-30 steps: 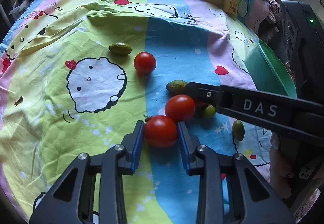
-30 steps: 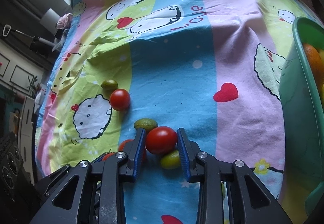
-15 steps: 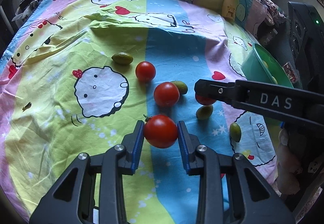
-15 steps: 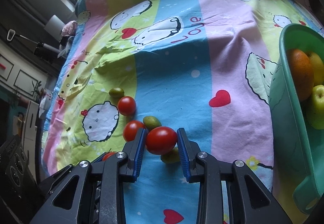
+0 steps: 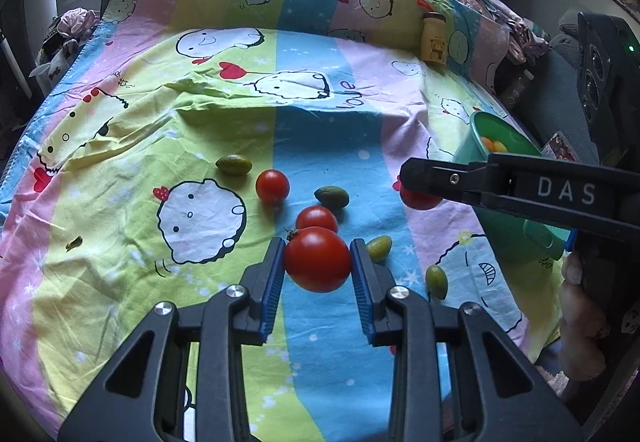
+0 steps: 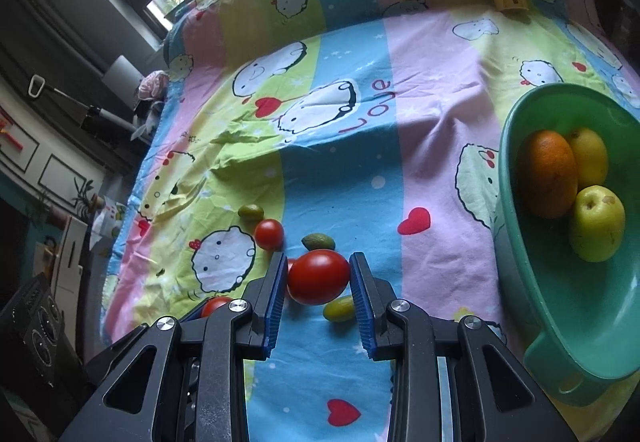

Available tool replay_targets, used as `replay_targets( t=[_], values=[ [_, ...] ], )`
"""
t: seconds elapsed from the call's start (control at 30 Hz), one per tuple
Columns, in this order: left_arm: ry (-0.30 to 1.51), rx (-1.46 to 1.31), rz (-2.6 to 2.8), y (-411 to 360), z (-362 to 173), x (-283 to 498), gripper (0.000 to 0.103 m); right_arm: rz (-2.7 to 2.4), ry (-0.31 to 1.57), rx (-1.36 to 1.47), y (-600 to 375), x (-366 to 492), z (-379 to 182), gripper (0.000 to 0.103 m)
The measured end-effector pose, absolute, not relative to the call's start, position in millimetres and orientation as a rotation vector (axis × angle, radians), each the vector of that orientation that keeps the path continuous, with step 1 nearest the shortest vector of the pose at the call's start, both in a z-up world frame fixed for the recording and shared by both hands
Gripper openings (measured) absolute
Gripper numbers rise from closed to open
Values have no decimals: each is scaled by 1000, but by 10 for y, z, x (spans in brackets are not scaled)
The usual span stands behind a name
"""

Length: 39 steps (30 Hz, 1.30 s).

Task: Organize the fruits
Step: 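Lift both held cherry tomatoes and carry them over the green basin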

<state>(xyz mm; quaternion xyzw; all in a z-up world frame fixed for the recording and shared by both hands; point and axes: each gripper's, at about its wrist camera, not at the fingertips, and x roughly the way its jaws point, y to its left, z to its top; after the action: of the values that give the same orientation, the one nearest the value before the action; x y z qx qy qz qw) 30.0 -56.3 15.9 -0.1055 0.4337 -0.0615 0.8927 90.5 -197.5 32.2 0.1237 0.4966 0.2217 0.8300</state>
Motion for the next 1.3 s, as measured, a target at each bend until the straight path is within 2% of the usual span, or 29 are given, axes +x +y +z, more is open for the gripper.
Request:
replay_targets(
  t=[0.53, 1.3],
  values=[
    [775, -225, -267, -1222, 679, 503, 32, 369, 868, 384, -2758, 708, 830, 34],
    [816, -169, -458, -2273, 675, 823, 33, 164, 838, 556, -3822, 678, 717, 34]
  ],
)
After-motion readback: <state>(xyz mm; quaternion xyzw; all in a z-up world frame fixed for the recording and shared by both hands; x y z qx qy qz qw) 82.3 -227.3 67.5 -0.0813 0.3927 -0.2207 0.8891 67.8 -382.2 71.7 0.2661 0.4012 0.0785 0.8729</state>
